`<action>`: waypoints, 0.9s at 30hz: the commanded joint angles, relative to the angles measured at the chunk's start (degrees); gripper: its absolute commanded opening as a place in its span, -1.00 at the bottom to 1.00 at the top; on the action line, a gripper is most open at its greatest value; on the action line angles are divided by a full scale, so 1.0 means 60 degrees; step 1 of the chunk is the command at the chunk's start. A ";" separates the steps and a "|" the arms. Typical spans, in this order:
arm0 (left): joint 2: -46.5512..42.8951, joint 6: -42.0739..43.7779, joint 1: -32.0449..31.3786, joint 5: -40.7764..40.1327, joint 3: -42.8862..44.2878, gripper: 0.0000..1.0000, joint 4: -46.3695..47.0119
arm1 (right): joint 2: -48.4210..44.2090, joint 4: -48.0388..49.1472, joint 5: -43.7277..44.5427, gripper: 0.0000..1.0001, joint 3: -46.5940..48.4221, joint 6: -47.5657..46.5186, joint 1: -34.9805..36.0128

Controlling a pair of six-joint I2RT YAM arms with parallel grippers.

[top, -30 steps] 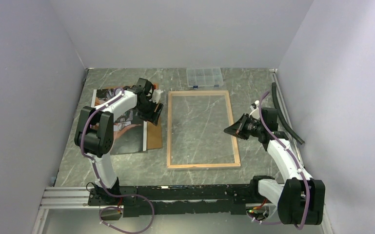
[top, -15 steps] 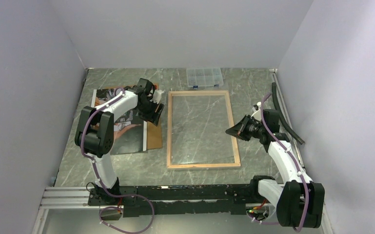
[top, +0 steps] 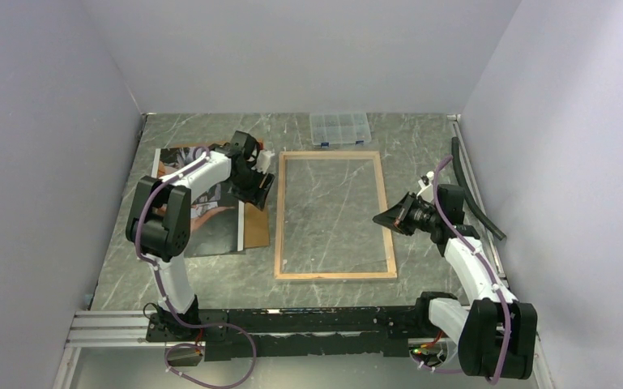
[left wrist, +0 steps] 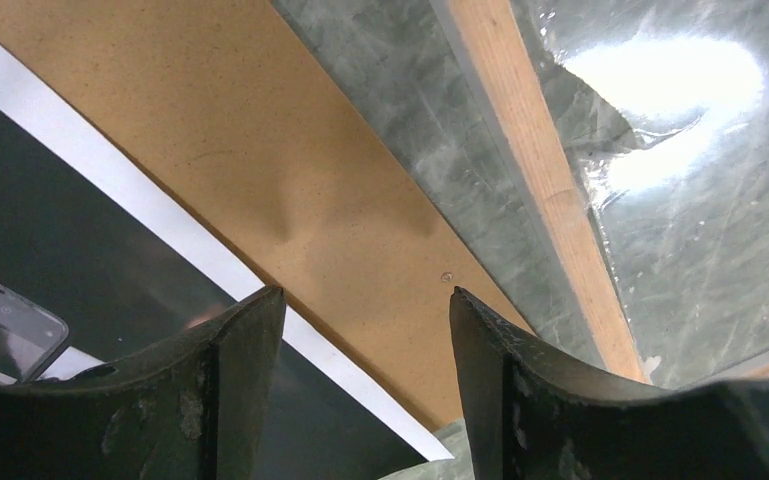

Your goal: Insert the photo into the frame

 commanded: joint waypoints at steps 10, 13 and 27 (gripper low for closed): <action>0.0873 -0.0092 -0.0473 -0.0215 0.0510 0.31 0.0423 | 0.0478 0.1704 -0.1160 -1.00 -0.0315 0.0213 -0.0017; 0.0975 -0.0106 -0.0489 -0.0208 0.0561 0.31 0.0449 | 0.0611 0.1836 -0.1193 -1.00 -0.0337 0.0230 -0.0017; 0.1198 -0.0222 -0.0875 -0.0216 0.0684 0.28 0.0454 | 0.0428 0.2352 -0.1156 -1.00 -0.0701 0.0210 -0.0006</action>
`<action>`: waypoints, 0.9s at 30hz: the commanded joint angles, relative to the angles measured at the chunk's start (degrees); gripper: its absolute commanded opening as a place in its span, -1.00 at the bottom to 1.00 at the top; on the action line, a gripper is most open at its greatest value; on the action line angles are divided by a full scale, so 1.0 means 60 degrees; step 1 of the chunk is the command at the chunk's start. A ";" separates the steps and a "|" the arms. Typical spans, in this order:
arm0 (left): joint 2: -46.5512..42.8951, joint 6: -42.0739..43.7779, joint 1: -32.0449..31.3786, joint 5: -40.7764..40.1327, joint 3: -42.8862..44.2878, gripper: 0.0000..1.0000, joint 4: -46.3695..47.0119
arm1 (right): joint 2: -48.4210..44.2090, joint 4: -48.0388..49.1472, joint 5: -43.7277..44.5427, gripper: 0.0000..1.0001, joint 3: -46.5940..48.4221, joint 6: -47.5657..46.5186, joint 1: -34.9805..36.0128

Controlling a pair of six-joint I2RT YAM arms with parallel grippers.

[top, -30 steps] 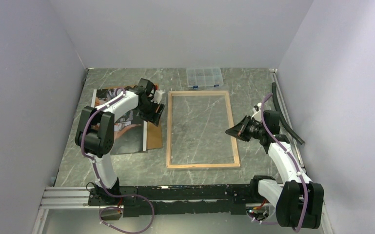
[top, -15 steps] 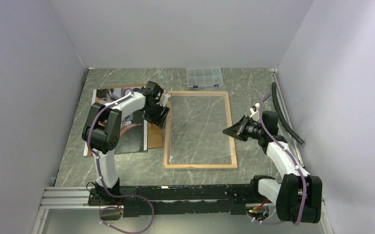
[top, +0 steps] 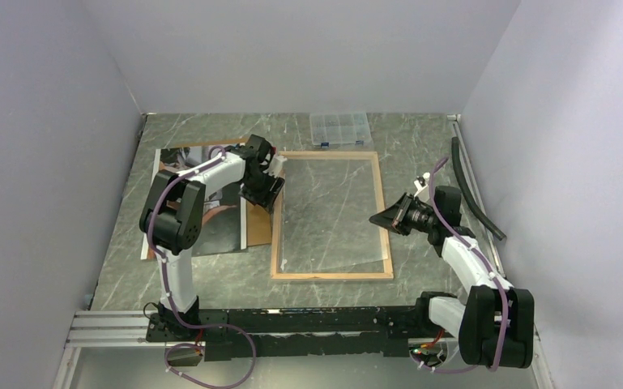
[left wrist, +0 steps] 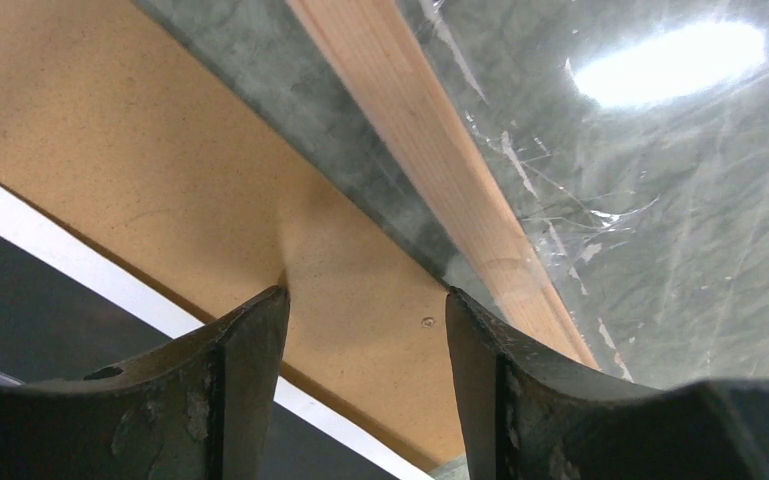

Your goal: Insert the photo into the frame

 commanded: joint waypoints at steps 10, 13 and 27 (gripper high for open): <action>0.0269 -0.0159 -0.0388 0.0121 0.0347 0.27 0.0127 | -0.1406 0.0830 0.0235 -1.00 -0.0468 -0.0749 0.0104; 0.0249 -0.0157 -0.0416 0.0112 0.0302 0.27 0.0138 | -0.1322 0.1002 0.0198 -1.00 -0.0629 -0.0662 0.0132; 0.0109 -0.0108 -0.0432 0.0187 0.0150 0.25 0.0182 | -0.0894 0.1802 0.0297 -1.00 -0.0806 -0.0391 0.0148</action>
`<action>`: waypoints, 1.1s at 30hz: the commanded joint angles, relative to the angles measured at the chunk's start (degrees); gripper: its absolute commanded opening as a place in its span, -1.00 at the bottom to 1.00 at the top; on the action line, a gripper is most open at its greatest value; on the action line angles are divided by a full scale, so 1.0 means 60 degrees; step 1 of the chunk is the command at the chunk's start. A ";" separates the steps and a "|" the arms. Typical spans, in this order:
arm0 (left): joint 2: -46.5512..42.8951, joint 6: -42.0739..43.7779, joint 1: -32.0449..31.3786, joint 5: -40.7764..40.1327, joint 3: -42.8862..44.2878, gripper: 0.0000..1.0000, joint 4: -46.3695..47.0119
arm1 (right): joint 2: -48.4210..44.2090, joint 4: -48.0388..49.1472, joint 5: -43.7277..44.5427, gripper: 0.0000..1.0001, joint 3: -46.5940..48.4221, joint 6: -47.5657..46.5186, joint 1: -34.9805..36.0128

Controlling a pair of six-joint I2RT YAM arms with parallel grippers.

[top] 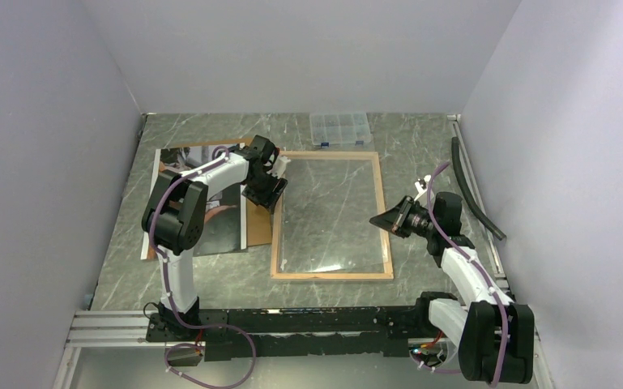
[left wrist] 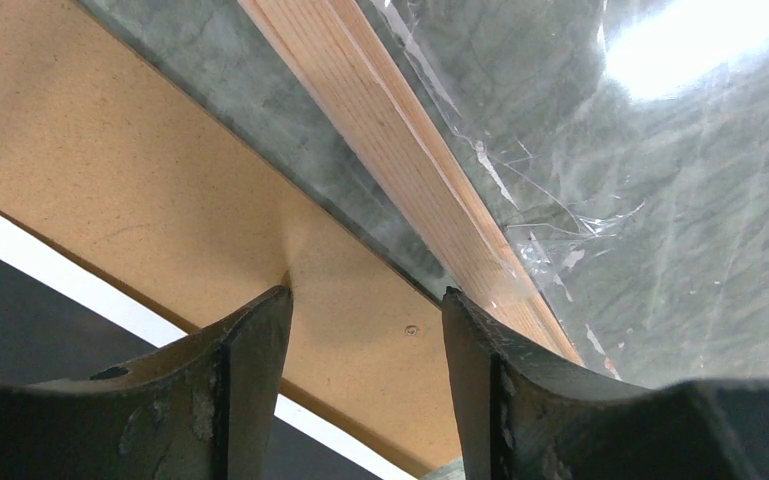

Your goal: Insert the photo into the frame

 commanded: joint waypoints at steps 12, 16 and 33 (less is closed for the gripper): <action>0.0053 -0.0095 -0.0148 0.0416 0.0011 0.22 0.0212 | 0.0200 0.1464 0.0313 -1.00 -0.0145 -0.0276 0.0097; 0.0054 -0.0082 -0.0145 0.0456 0.0021 0.21 0.0203 | 0.0198 0.1609 0.0549 -1.00 -0.0249 -0.0327 0.0147; 0.0055 -0.0127 -0.0148 0.0530 -0.0072 0.17 0.0176 | -0.1169 0.2315 0.0960 -1.00 -0.0625 0.0026 0.0559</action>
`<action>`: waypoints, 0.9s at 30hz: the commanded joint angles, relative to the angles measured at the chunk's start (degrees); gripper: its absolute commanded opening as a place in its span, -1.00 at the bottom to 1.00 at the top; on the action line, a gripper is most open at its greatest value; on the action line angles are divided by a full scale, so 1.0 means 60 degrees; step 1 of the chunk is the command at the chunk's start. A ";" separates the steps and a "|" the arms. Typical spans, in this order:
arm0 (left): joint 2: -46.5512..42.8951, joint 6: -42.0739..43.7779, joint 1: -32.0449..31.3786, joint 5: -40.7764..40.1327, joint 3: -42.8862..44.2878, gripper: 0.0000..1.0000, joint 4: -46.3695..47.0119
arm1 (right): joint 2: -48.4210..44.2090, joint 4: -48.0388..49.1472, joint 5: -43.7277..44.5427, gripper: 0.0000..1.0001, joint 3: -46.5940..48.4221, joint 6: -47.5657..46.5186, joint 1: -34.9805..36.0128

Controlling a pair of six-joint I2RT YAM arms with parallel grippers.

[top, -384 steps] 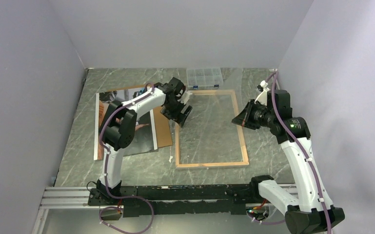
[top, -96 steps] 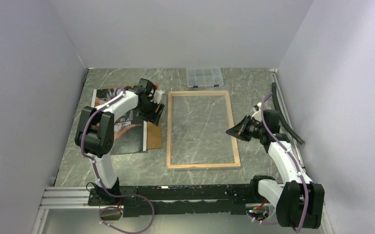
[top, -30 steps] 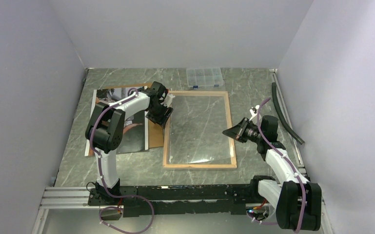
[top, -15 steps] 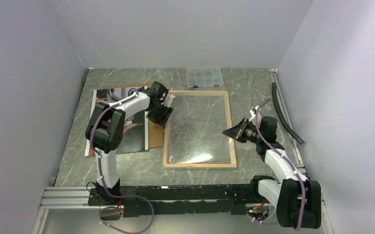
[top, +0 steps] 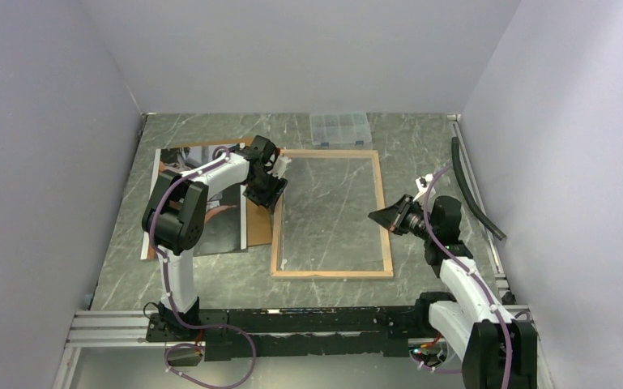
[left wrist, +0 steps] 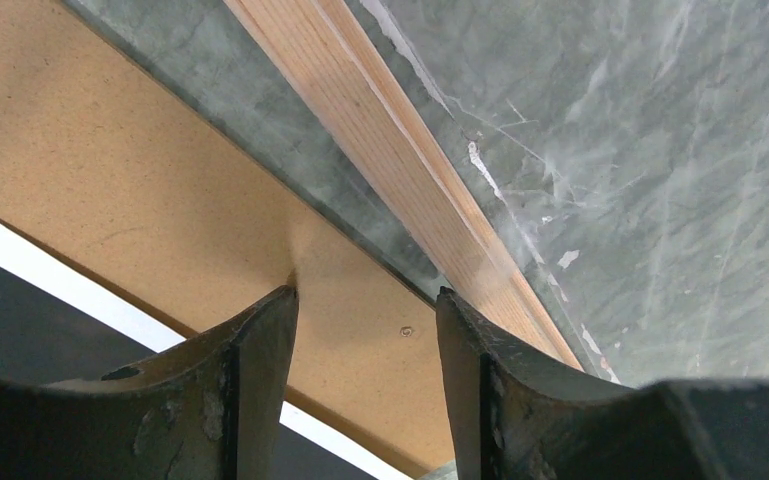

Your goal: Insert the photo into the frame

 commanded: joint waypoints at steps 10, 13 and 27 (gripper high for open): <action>0.0052 -0.0116 -0.0112 0.0458 -0.0070 0.15 0.0157 | 0.0445 0.1856 0.0000 -1.00 -0.0318 0.0651 0.0263; 0.0082 -0.0129 -0.0115 0.0463 -0.0071 0.15 0.0162 | 0.0628 0.2166 -0.0131 -1.00 -0.0403 0.0927 0.0356; -0.0085 0.0018 -0.0087 0.0432 0.0007 0.14 0.0052 | 0.0896 -0.0538 -0.0291 0.40 0.1891 -0.0114 0.0924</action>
